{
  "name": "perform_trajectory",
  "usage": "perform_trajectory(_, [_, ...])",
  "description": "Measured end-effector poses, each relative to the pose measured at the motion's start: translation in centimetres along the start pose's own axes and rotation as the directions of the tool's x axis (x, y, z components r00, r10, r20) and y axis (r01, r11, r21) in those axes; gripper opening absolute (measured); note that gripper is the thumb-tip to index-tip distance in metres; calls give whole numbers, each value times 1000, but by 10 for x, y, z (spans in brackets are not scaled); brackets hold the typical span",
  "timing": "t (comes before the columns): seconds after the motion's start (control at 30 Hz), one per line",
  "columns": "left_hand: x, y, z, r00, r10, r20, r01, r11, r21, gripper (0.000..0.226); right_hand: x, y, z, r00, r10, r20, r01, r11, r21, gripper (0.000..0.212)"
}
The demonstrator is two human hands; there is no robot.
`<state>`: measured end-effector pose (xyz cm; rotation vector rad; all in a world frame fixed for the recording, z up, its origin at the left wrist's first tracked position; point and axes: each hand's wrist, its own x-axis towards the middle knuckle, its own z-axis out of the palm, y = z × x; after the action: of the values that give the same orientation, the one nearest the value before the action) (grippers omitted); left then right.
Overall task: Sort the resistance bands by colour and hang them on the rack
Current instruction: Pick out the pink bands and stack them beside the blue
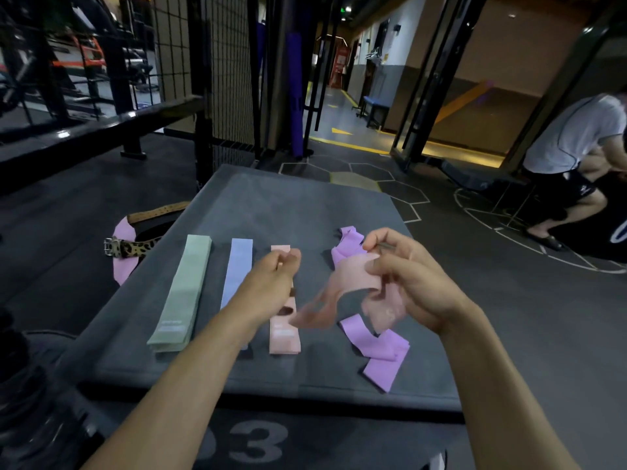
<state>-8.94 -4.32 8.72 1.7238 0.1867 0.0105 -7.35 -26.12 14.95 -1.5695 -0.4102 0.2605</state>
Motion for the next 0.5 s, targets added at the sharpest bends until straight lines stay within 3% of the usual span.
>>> perform_trajectory(0.1, [-8,-8,7,942,-260,211,281,956,-79,60,-7,-1,15,996,-43,82,39,998,48,23])
perform_trajectory(0.17, [-14,-13,10,846,-283,452,390,906,-163,75,-9,1,18,995,-69,69,60,991,122,24])
perform_trajectory(0.23, [-20,-11,12,788,-236,568,421,880,-218,73,-9,3,17,996,-76,44,64,970,233,24])
perform_trajectory(0.33, [-22,-2,13,824,-199,531,397,871,-289,58,-5,12,13,997,-82,-13,82,944,320,25])
perform_trajectory(0.5, [-18,8,-6,935,-138,326,253,906,-340,17,0,19,7,974,-75,-215,131,958,256,23])
